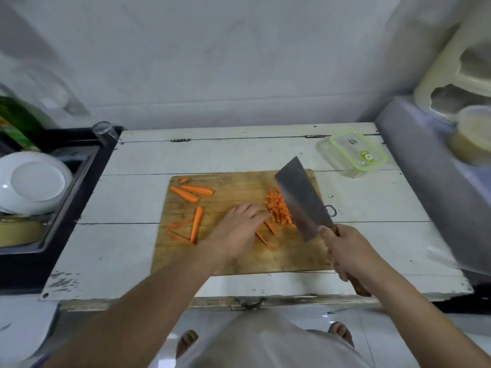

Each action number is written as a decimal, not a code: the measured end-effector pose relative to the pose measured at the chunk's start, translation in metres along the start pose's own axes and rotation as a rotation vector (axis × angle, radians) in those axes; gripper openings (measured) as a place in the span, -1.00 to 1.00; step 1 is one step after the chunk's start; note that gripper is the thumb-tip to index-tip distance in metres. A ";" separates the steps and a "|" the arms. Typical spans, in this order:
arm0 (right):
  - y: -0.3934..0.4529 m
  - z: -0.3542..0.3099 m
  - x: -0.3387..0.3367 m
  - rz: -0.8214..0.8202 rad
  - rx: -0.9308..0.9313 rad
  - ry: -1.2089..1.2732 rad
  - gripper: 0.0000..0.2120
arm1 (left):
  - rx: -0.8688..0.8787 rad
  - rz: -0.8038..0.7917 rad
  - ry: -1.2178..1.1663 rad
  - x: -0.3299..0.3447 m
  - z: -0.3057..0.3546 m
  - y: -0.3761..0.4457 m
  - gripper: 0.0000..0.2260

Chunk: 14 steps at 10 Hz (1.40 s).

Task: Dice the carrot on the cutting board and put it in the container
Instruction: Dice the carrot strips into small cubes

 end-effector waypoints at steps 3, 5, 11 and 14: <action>-0.008 0.005 -0.014 0.052 -0.025 0.094 -0.68 | 0.357 -0.148 0.292 0.013 0.011 0.015 -0.65; -0.012 0.005 0.011 -0.060 -0.051 0.011 -0.73 | 0.310 -0.181 0.229 0.011 -0.024 -0.003 -0.72; -0.012 -0.022 0.060 -0.377 -0.020 0.304 -0.67 | -0.911 0.233 -1.896 -0.002 -0.031 -0.021 -0.79; 0.004 -0.013 0.022 -0.136 0.026 0.405 -0.73 | -0.816 -0.008 -0.412 -0.027 -0.035 -0.015 -0.79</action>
Point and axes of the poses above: each hand's wrist, its own y-axis towards the middle knuckle, its own x-axis out of the palm, z = x × y, the point moved 7 cm from there along y, towards the middle knuckle, and after that the axes turned 1 degree about -y, right-handed, at the moved point
